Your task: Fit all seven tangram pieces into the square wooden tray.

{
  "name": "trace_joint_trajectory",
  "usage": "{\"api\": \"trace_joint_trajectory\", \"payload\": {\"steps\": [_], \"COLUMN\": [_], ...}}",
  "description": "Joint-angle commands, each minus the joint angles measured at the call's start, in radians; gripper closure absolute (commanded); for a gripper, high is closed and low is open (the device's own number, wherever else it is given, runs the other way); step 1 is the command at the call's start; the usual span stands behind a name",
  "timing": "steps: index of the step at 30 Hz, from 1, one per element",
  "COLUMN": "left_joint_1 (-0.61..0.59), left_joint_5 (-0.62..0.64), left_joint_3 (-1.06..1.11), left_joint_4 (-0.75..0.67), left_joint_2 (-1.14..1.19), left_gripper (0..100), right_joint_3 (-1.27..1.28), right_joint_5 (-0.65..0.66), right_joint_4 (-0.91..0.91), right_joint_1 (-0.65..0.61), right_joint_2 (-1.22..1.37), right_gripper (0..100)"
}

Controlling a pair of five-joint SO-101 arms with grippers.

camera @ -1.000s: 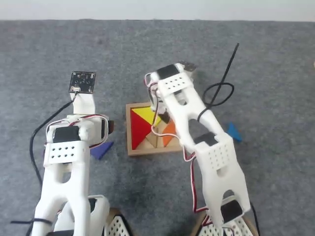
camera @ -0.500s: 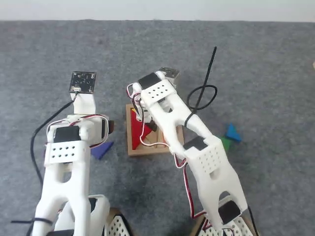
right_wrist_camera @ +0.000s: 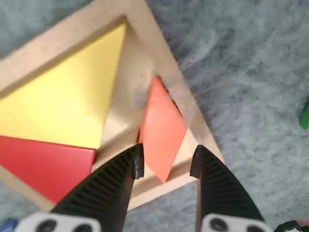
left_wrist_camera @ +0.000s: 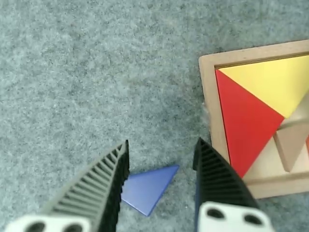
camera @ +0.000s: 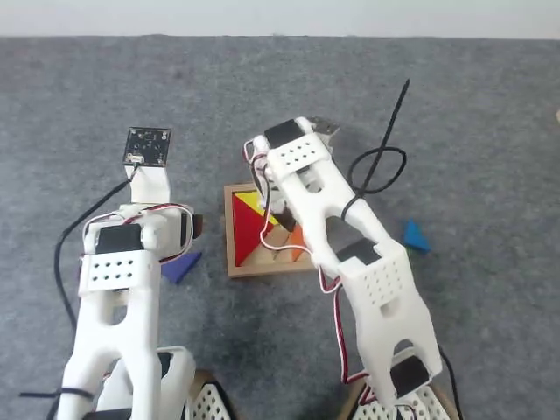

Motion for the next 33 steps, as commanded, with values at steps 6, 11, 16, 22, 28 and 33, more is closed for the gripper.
{"api": "trace_joint_trajectory", "payload": {"steps": [6,11,16,22,28,33], "left_joint_1": [-0.002,-0.002,-0.002,-0.002,-0.002,0.000], "left_joint_5": [0.003,0.003,0.003,0.003,0.003,0.003], "left_joint_3": [-0.007,-0.007,-0.007,-0.007,-0.007,-0.007], "left_joint_4": [-0.005,-0.005,-0.003,-0.003,-0.003,-0.003], "left_joint_2": [-0.012,-0.012,-0.012,-0.012,-0.012,-0.012], "left_gripper": [78,78,78,78,78,78], "right_joint_3": [0.100,0.107,0.127,0.126,0.126,0.126], "right_joint_5": [-0.011,-0.011,0.009,0.127,0.198,0.278], "right_joint_4": [-0.151,-0.179,-0.203,-0.214,-0.156,-0.084], "right_joint_1": [0.001,0.051,0.048,0.082,0.168,0.203], "right_joint_2": [-0.077,-0.073,-0.021,-0.013,-0.154,-0.386], "right_gripper": [83.3,83.4,87.6,98.9,99.2,99.2]}}
